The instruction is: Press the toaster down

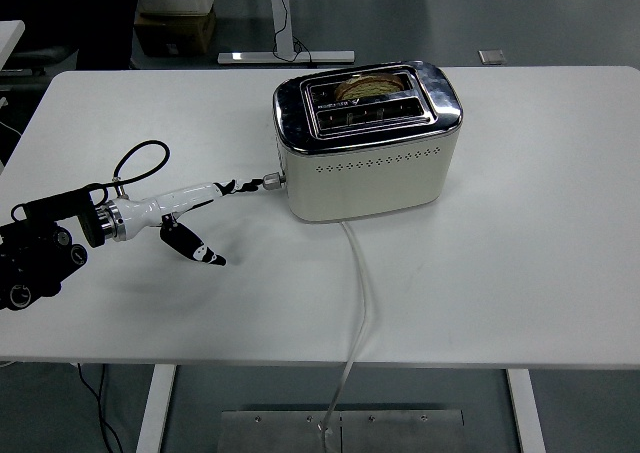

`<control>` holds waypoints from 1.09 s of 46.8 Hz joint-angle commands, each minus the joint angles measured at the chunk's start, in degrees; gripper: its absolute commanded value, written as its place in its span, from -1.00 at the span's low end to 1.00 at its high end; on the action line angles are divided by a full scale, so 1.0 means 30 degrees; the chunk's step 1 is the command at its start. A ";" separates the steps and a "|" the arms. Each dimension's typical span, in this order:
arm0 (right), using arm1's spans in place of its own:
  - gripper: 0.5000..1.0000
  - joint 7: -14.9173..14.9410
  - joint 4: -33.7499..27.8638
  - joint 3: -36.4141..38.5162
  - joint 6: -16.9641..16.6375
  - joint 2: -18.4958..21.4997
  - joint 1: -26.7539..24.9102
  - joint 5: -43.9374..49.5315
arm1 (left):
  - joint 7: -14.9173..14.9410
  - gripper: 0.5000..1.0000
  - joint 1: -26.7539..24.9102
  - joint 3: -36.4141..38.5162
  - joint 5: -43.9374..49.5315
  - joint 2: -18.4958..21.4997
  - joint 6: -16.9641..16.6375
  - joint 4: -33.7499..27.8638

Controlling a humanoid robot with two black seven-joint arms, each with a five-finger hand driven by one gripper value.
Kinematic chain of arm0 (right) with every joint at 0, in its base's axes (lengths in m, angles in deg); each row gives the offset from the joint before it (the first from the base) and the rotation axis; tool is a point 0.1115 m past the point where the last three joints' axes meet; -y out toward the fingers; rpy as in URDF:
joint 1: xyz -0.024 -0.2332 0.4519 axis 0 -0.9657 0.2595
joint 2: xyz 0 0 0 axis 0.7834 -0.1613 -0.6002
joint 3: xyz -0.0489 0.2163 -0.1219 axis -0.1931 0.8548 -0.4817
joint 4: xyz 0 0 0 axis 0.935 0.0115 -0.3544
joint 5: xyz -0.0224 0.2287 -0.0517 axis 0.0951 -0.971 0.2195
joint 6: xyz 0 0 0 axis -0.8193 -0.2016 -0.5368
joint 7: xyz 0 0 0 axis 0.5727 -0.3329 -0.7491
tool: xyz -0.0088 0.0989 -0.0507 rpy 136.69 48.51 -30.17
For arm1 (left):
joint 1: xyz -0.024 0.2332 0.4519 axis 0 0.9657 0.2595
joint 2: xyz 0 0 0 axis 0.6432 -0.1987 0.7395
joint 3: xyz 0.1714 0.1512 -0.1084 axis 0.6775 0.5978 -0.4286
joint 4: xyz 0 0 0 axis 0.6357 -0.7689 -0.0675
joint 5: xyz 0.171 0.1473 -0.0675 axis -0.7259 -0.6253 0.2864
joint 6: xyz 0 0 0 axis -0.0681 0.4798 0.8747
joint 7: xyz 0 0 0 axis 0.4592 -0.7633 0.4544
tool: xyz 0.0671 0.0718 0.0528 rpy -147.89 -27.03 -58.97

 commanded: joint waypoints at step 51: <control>1.00 -0.0002 0.0000 0.0006 0.0026 0.0000 0.0001 0.0000 | -0.0017 1.00 -0.0111 -0.0251 1.3128 0.0135 -0.1446 0.1301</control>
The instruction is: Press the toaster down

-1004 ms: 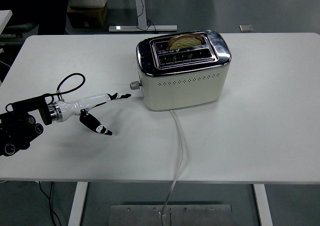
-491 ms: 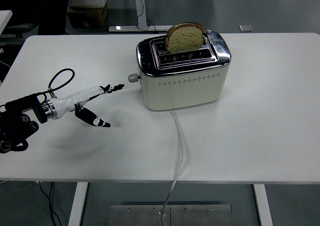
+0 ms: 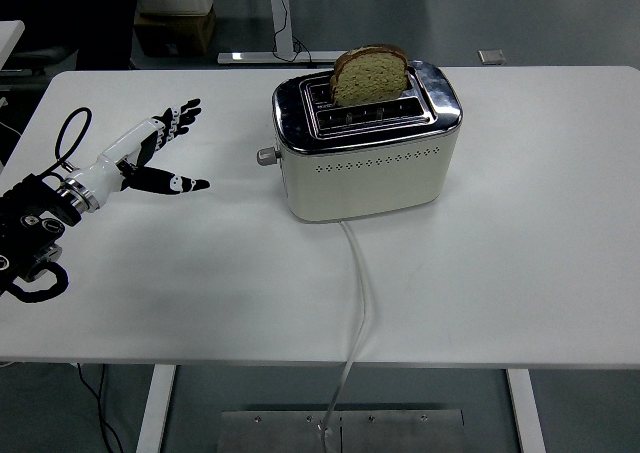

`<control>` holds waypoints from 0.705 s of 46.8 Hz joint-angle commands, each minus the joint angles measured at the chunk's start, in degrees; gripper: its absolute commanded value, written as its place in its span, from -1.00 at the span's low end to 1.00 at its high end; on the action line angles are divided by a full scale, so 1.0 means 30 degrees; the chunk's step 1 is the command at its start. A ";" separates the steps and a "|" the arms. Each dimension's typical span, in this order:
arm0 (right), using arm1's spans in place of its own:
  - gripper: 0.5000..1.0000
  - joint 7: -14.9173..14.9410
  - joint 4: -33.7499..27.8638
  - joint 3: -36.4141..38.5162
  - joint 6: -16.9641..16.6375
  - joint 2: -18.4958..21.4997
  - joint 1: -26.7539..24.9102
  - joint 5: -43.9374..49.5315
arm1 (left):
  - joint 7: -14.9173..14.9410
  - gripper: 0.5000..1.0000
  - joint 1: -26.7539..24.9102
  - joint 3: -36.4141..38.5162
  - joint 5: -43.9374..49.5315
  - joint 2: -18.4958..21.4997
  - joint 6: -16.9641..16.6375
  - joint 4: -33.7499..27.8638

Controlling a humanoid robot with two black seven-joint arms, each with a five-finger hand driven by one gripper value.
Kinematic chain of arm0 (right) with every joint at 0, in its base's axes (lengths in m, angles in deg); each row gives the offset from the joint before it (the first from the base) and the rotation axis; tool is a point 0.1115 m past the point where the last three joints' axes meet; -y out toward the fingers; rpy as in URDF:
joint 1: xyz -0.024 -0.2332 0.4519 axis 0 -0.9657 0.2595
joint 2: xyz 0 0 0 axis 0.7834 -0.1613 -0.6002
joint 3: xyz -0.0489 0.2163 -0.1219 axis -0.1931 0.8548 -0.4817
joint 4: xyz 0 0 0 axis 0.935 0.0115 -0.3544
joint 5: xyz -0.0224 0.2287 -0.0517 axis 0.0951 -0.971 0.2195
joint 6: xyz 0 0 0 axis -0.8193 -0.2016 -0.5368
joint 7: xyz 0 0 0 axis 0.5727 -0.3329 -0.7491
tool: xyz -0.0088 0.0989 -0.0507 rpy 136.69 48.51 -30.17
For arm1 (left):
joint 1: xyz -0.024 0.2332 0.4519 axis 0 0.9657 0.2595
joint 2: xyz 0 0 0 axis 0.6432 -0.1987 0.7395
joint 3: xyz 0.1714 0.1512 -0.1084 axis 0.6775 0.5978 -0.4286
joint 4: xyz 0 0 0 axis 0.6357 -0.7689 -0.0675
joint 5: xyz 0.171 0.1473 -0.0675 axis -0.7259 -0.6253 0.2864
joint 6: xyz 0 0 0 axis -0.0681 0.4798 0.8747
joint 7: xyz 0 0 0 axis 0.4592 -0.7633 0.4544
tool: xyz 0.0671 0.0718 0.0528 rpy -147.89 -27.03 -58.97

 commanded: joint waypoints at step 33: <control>1.00 0.0000 0.0001 -0.0001 0.0010 0.0000 0.0003 0.0000 | 0.0004 1.00 -0.0620 -0.1004 0.8907 -0.3377 -0.1084 0.4390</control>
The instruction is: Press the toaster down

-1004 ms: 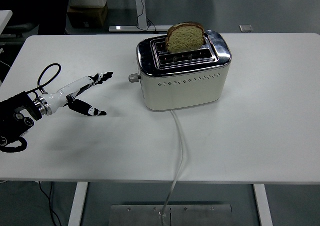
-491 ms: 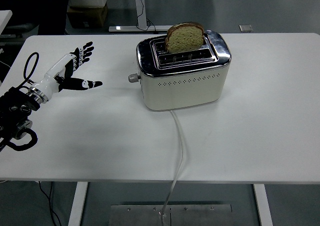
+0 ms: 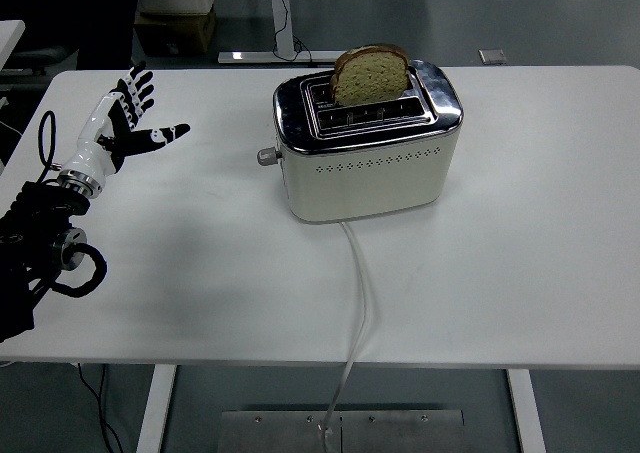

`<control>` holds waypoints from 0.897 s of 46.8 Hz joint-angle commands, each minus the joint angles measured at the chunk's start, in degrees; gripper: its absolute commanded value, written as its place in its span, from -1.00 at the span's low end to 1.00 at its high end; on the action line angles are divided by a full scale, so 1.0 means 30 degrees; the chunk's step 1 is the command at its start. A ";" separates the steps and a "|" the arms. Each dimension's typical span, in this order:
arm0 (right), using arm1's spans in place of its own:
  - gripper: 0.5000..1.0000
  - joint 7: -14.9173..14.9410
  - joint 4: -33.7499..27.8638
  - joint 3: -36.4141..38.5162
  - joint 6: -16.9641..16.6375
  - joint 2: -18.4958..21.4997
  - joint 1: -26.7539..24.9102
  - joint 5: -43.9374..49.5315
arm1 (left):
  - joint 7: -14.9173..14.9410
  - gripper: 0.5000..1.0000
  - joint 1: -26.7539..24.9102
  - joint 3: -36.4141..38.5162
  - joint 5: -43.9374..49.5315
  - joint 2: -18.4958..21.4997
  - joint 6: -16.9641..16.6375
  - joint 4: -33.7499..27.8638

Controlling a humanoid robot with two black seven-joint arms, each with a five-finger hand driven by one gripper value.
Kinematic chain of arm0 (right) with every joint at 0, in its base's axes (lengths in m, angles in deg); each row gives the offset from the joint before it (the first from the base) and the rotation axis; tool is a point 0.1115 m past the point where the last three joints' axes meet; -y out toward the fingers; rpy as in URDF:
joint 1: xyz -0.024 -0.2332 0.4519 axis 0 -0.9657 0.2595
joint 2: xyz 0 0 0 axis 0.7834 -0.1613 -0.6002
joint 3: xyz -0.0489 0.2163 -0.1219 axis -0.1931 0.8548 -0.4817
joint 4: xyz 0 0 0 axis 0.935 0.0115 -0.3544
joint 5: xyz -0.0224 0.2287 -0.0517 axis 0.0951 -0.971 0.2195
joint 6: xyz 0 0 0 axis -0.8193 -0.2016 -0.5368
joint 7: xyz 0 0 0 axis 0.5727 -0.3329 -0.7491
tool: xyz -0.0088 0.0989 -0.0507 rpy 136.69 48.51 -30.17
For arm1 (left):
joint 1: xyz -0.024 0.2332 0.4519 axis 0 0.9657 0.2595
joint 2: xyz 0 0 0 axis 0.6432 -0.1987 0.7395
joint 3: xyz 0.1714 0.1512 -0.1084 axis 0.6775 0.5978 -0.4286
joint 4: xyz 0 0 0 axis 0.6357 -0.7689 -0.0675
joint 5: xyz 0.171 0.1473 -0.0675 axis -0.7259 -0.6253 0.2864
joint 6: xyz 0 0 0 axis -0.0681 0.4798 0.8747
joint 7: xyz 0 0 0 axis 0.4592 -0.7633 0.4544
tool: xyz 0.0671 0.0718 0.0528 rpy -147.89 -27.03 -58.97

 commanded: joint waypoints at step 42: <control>1.00 0.0000 0.0029 0.0000 -0.0007 0.0000 0.0009 0.0059 | -0.0002 1.00 -0.0593 -0.2798 0.4567 -0.2363 0.0965 0.1701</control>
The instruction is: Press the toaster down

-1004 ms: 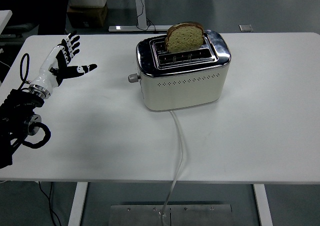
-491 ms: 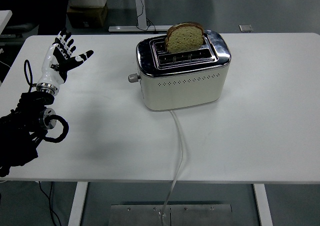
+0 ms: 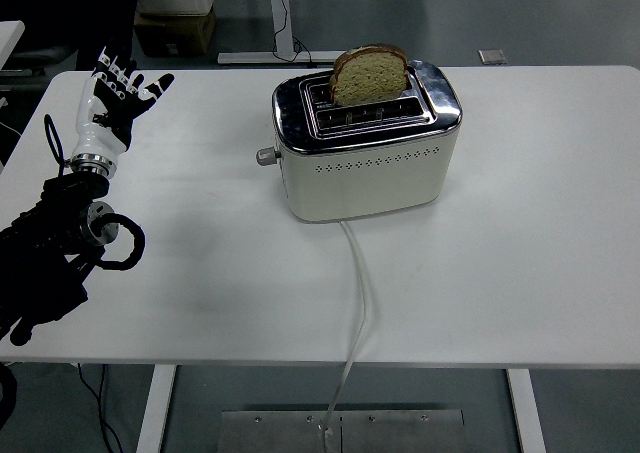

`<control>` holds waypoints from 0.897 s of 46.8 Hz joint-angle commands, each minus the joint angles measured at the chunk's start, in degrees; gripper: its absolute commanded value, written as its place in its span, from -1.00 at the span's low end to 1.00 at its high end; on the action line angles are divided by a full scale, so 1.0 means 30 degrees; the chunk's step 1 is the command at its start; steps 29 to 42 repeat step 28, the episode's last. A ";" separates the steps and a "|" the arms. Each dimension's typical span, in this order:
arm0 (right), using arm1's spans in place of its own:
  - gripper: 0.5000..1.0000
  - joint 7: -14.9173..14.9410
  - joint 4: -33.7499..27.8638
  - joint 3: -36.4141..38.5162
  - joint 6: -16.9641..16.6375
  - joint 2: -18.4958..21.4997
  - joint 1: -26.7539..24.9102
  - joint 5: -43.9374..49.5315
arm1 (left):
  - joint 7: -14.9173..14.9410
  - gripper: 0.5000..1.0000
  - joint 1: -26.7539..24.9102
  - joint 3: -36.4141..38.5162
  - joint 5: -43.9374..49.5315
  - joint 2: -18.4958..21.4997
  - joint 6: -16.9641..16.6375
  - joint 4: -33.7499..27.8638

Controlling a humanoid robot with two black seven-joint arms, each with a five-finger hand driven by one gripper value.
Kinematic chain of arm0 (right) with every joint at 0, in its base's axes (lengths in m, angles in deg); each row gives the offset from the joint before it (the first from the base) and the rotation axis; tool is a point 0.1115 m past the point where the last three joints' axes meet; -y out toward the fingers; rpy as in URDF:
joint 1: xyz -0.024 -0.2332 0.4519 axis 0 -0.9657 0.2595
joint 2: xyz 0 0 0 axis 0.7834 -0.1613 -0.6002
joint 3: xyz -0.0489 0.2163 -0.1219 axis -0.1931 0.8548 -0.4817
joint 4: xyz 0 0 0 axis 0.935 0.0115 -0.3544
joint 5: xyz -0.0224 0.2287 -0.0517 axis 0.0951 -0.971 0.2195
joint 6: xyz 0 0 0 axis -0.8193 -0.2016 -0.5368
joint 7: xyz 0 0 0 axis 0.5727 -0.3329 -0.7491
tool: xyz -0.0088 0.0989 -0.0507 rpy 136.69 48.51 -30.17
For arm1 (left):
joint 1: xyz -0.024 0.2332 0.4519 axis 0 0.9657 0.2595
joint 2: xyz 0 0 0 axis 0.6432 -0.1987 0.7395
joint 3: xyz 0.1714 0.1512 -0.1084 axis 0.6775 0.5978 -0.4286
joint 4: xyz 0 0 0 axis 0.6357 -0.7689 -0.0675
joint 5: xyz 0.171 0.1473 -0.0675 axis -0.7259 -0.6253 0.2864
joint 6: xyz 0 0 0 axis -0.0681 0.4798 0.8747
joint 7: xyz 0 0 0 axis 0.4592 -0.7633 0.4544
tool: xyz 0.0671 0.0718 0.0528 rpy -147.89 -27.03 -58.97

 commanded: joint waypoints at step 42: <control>1.00 0.0029 0.0117 -0.0015 -0.0017 0.0000 0.0042 0.0018 | 0.0533 1.00 -0.0004 -0.0085 0.0052 -0.0451 0.1045 0.0702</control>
